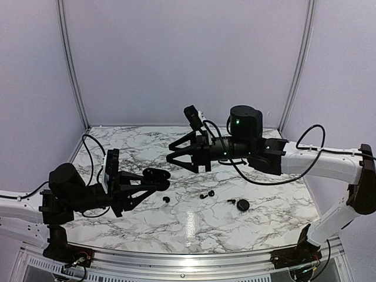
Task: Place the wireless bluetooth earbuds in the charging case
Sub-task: Pick up the left earbud from the center of the board.
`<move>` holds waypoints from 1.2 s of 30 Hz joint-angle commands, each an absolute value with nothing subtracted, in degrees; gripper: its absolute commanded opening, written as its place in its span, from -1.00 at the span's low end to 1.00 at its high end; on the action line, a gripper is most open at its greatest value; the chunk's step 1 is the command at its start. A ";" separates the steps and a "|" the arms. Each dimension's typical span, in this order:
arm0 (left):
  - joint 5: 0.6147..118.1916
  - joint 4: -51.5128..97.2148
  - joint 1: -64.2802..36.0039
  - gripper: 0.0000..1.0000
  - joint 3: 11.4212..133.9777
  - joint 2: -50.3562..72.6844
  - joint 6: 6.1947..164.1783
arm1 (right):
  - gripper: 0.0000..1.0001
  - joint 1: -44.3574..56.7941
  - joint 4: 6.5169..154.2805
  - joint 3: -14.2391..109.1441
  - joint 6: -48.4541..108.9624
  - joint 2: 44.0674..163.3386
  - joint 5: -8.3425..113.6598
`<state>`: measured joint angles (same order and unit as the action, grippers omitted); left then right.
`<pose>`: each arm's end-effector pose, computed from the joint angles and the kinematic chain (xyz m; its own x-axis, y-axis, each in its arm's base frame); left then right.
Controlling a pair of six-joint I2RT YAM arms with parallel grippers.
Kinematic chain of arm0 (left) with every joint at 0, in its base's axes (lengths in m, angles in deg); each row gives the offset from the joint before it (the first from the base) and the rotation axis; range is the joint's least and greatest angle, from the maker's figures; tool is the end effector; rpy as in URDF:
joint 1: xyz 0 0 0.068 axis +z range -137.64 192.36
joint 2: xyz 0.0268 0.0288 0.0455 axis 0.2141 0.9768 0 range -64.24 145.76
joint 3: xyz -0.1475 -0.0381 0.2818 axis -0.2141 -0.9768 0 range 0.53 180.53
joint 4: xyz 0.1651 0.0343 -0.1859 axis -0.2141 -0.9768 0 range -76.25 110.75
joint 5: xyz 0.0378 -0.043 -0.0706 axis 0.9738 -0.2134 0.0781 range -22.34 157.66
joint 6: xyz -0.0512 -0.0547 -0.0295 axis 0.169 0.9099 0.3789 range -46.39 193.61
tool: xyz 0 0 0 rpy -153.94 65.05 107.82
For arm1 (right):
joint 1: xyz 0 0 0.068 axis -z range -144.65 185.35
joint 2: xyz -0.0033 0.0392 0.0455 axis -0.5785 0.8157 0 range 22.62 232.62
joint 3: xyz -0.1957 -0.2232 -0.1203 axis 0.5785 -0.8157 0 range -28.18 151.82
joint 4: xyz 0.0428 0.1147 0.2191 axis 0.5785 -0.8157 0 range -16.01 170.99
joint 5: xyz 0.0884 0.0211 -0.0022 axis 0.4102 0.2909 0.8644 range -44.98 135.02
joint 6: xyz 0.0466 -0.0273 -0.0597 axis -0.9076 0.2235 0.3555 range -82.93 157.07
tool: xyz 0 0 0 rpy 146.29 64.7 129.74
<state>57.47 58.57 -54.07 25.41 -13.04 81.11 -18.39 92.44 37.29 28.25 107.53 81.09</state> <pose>0.0686 -0.1881 0.3359 -0.0479 -0.2118 -0.9761 0.9735 0.2087 -0.0930 0.1809 0.3158 0.3858 -0.2340 -0.1095 -0.9660 -0.9722 0.0251 0.2327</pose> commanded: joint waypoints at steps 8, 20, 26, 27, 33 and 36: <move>60.77 56.88 -53.30 -1.00 18.27 -22.70 78.63 | 0.21 -13.93 89.27 30.82 29.72 102.85 84.90; 53.68 53.62 -53.88 -1.00 12.99 -23.45 71.55 | 0.12 -6.35 83.62 27.89 29.62 105.15 85.05; 51.98 52.27 -54.08 -1.00 12.67 -25.67 67.27 | 0.06 -6.33 81.35 29.94 30.66 109.41 83.67; 51.60 51.62 -54.06 -1.00 12.66 -26.26 66.41 | 0.06 -6.33 81.35 30.17 30.65 109.95 83.86; 50.87 50.00 -54.17 -1.00 13.18 -26.50 64.76 | 0.06 -6.25 79.19 31.66 32.81 112.14 84.21; 54.25 50.01 -54.17 -1.00 11.99 -28.64 66.45 | -0.01 -6.81 78.20 34.48 33.70 116.29 82.45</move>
<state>52.00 50.37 -53.99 12.76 -26.46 66.25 -6.52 79.96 29.77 31.68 112.38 84.41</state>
